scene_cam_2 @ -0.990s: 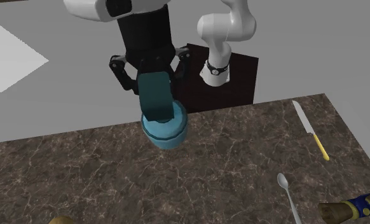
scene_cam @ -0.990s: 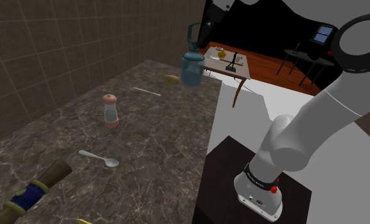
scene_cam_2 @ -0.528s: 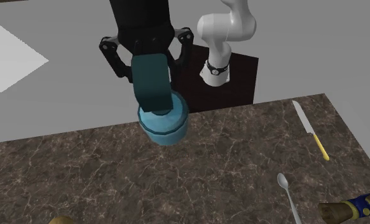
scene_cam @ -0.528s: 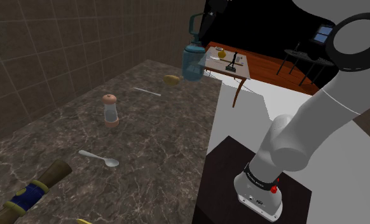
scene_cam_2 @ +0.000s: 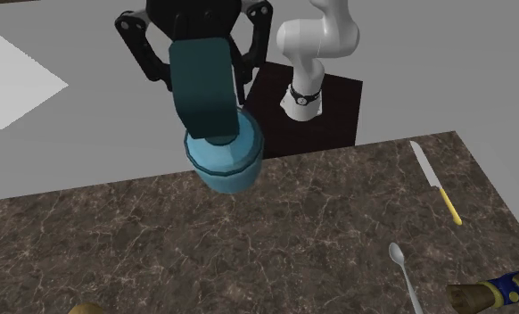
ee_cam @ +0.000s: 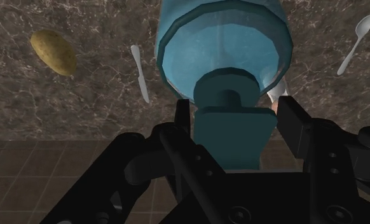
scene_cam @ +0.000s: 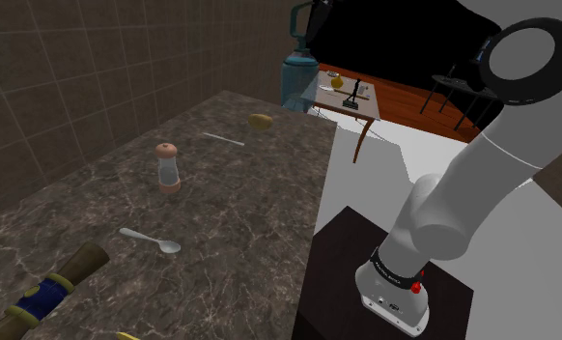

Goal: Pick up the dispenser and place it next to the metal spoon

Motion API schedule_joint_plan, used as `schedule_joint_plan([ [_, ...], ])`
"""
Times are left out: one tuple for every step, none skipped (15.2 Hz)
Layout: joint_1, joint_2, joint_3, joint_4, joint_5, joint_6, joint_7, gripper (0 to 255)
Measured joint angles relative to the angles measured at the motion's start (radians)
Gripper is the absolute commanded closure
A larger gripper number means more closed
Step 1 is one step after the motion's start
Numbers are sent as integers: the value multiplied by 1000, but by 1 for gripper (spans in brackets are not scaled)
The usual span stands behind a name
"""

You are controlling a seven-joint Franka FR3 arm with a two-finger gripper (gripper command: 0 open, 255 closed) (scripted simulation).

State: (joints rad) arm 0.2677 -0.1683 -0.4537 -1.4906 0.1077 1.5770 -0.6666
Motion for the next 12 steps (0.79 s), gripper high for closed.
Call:
schedule_joint_plan([
  [-1, 10, -4, 25, 5, -16, -3, 255],
  [-2, 21, -8, 50, 10, -32, -5, 255],
  [-2, 29, -10, 75, 14, -50, -5, 255],
  [-3, 39, -14, 102, 20, -68, -7, 255],
  [-3, 45, -15, 117, 23, -79, -6, 255],
  [4, 32, -3, 107, 14, -77, 10, 255],
  [12, 17, 12, 88, 4, -69, 31, 255],
  [19, 2, 28, 76, -6, -69, 53, 255],
  [30, -26, 52, 43, -21, -57, 84, 255],
  [39, -59, 77, 4, -37, -46, 115, 255],
  [46, -67, 95, 4, -43, -50, 140, 255],
  [54, -87, 118, -12, -53, -51, 170, 255],
])
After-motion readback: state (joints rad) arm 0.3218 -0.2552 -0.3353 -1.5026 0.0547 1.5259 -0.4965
